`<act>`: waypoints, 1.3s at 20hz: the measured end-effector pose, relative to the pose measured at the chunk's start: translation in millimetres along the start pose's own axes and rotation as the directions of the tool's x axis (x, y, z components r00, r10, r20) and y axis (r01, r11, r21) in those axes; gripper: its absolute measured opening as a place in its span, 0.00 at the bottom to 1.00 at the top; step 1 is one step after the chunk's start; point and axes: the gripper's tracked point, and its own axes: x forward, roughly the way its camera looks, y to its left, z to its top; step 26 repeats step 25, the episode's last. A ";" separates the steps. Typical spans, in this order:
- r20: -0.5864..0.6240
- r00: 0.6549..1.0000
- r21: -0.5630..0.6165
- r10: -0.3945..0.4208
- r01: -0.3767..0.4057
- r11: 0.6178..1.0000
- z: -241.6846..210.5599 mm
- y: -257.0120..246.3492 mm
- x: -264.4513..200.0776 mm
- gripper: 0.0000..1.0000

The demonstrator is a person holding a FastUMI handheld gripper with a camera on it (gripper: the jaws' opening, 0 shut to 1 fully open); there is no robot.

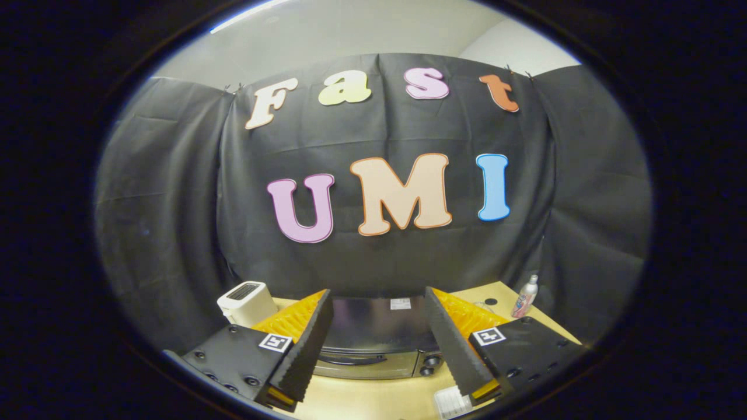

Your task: Open the toaster oven, put the food inside, and close the toaster oven door.

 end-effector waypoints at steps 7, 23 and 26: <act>0.013 1.000 0.026 -0.008 0.008 1.000 4.3 -8.0 4.2 0.96; 0.004 0.998 0.069 0.062 -0.062 0.996 -11.9 -17.9 0.1 0.96; 0.000 0.996 0.088 0.089 -0.089 0.992 -13.2 -20.6 -0.7 0.96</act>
